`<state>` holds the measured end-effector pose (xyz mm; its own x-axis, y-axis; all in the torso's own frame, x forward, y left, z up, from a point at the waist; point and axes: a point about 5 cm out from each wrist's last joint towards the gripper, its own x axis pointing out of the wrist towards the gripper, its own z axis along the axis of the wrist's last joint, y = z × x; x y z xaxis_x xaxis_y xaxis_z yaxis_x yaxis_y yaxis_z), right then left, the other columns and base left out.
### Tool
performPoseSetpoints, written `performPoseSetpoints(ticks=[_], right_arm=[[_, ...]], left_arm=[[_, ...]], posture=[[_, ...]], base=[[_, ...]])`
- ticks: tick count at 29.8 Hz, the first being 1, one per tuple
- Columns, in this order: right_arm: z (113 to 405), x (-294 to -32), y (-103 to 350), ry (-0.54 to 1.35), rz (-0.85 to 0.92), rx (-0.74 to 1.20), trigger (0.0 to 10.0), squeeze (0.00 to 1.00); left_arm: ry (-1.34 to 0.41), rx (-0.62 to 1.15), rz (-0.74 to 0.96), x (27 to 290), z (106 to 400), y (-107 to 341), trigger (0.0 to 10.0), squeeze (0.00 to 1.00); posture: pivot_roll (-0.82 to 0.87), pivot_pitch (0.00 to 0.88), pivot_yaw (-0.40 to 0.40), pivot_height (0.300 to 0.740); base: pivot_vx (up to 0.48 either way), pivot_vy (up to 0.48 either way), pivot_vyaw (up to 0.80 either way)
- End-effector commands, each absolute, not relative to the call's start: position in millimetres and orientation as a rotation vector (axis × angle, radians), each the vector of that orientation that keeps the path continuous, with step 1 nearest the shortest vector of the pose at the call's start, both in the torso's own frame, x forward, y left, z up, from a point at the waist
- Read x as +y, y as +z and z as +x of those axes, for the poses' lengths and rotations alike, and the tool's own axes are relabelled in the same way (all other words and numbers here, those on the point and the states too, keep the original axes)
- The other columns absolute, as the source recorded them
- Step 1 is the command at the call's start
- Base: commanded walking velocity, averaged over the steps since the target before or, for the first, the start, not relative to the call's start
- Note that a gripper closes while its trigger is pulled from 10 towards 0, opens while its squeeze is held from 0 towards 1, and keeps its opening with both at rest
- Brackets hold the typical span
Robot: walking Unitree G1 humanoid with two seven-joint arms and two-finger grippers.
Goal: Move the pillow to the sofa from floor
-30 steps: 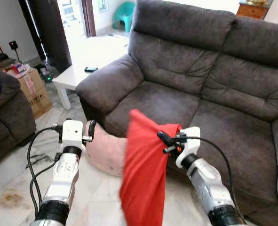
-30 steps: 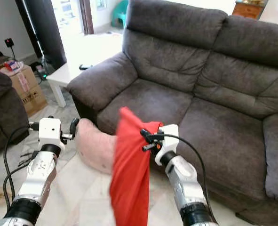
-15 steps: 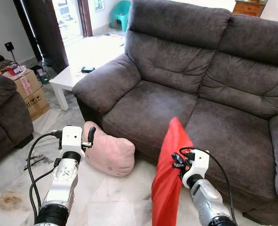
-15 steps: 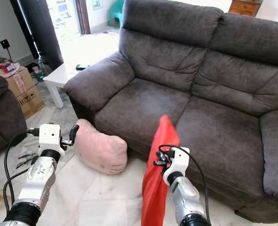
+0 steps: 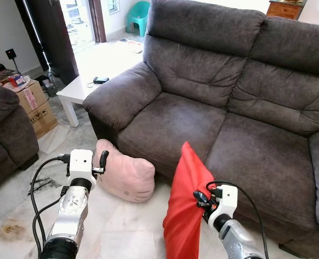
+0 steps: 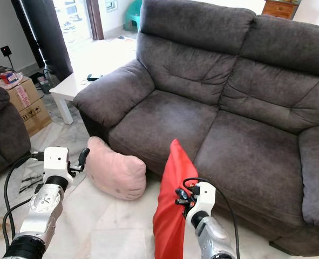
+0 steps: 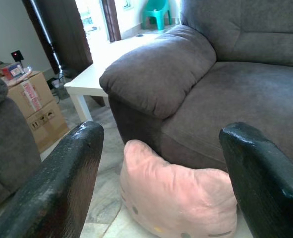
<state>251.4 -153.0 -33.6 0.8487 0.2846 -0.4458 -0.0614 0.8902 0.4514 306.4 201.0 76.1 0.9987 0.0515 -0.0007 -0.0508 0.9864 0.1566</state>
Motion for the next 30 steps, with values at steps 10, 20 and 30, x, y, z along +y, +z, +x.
performPoseSetpoints(ticks=[10, 20, 30], right_arm=[[265, -174, -25, -0.017, 0.409, 0.469, 10.0, 0.00], [273, -162, -18, 0.102, 0.457, 0.459, 10.0, 0.00], [272, -184, -22, -0.079, 0.326, 0.510, 10.0, 0.00]], left_arm=[[0.041, 0.016, 0.168, 199, 309, 77, 10.0, 0.00], [0.044, 0.006, 0.180, 198, 311, 80, 10.0, 0.00], [0.041, -0.001, 0.197, 197, 313, 83, 10.0, 0.00]], posture=[[0.08, 0.000, -0.034, 0.740], [0.09, 0.000, -0.034, 0.740], [0.10, 0.000, -0.030, 0.740]], base=[[0.000, 0.000, 0.00], [0.000, 0.000, 0.00], [0.000, 0.000, 0.00]])
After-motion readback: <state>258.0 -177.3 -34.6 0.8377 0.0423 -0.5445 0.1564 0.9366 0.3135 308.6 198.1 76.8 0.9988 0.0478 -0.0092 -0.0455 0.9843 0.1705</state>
